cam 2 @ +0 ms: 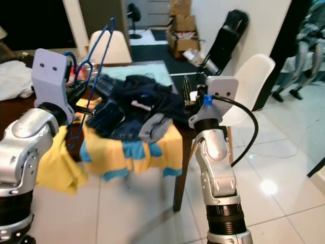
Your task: Hang hanger
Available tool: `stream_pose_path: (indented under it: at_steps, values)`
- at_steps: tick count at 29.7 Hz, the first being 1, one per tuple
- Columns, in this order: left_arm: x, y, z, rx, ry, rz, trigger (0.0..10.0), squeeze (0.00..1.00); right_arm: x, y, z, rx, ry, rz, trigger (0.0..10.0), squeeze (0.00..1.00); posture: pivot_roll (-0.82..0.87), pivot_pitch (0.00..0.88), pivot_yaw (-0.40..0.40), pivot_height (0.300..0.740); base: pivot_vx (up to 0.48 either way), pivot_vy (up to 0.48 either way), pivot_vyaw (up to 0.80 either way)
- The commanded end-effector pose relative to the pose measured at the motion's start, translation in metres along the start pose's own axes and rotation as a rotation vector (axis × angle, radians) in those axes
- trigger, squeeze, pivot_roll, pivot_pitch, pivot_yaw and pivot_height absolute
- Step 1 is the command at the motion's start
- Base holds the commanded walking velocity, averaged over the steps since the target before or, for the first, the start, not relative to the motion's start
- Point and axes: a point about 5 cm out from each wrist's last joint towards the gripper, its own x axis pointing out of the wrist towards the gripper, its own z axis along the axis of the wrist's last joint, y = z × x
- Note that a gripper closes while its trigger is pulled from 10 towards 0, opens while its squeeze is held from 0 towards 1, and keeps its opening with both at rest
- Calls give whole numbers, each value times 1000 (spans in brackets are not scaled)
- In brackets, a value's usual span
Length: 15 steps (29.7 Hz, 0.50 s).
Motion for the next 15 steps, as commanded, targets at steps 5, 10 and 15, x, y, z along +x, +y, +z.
stream_pose_path:
  at_steps: [5,10,15]
  values:
    - [0,-3,3,0,-24,-10,10000,0,-1,-4,0,-29,4,3,10000,0,66,154,-16,740,-416,0,0]
    - [0,-4,1,-1,-23,-12,10000,0,-2,-3,-1,-34,8,7,10000,0,62,155,-17,740,-413,0,0]
    - [0,-4,0,-3,-21,-12,10000,0,-2,-3,-2,-43,12,15,10000,0,59,157,-18,740,-407,0,0]
